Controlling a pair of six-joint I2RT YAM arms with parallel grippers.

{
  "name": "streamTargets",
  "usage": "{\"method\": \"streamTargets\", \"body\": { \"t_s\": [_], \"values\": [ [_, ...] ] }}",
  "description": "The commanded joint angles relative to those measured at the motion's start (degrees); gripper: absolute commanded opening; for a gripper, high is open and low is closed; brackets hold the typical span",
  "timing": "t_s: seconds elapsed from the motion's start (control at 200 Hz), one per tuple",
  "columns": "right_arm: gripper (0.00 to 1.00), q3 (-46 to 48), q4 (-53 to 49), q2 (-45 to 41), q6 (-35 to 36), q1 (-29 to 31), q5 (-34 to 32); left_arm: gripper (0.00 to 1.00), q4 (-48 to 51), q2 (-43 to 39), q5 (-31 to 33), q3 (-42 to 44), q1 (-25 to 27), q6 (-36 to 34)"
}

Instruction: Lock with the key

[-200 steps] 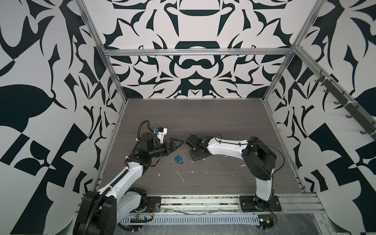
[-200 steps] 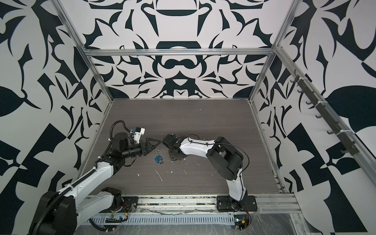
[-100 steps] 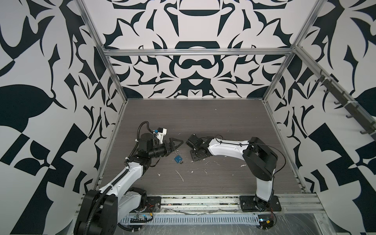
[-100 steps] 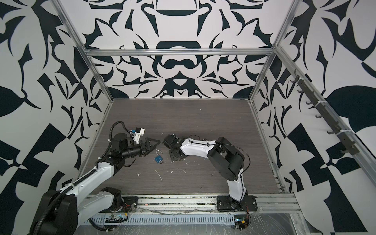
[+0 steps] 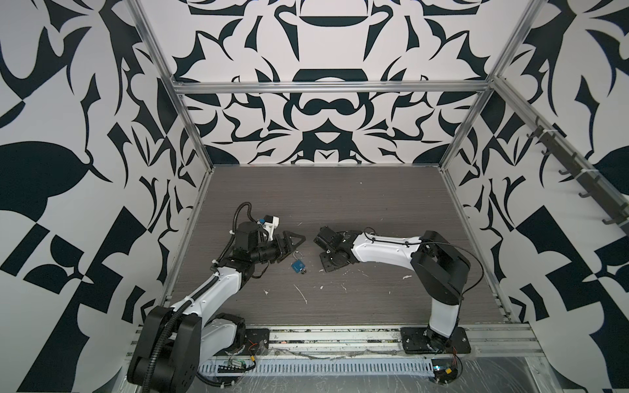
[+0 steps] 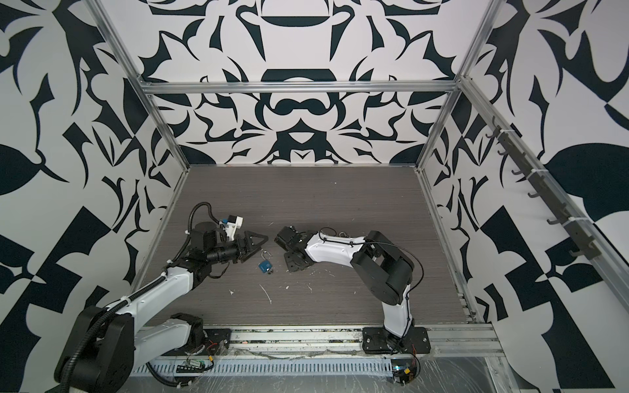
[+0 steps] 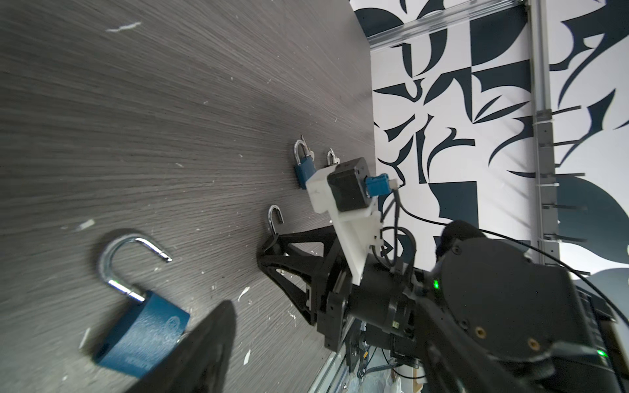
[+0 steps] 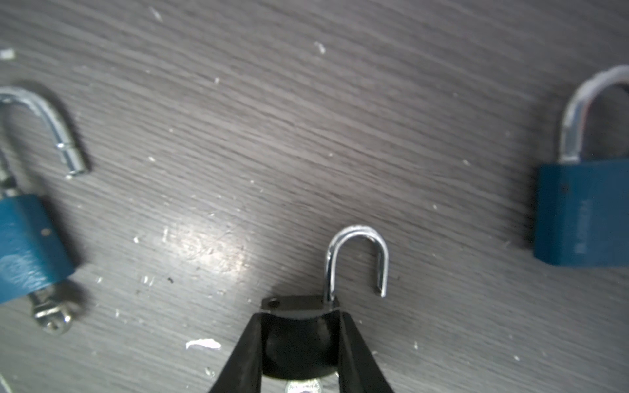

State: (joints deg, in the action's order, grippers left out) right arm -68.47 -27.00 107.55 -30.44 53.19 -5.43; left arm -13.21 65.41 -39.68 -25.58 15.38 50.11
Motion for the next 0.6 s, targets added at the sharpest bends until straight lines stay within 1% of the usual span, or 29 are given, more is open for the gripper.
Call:
{"method": "streamTargets", "body": {
  "t_s": [0.0, 0.1, 0.195, 0.295, 0.455, 0.595],
  "values": [
    [0.00, -0.2, 2.7, -5.0, 4.2, -1.0, 1.5, 0.75, 4.6, 1.3, 1.8, -3.5, -0.3, -2.8],
    [0.00, 0.0, 3.9, -7.1, 6.6, -1.5, 3.2, 0.68, 8.6, 2.6, 3.9, -5.5, -0.3, -4.8],
    [0.00, 1.4, 6.7, -10.2, 10.2, -1.5, 6.7, 0.64, 8.4, 3.9, 3.6, -6.2, -0.3, -4.9],
    [0.00, 4.1, 11.0, -14.0, 14.1, -1.6, 12.1, 0.63, 7.5, 5.5, 2.6, -7.3, -0.3, -4.6],
    [0.00, 4.4, 10.9, -16.7, 17.0, -1.5, 15.2, 0.64, 4.9, 6.7, -0.4, -8.7, 0.0, -3.9],
    [0.00, 3.2, 10.8, -17.3, 17.2, -1.5, 16.4, 0.63, 4.6, 7.2, -1.8, -10.0, 1.0, -4.2]
  ]
}}
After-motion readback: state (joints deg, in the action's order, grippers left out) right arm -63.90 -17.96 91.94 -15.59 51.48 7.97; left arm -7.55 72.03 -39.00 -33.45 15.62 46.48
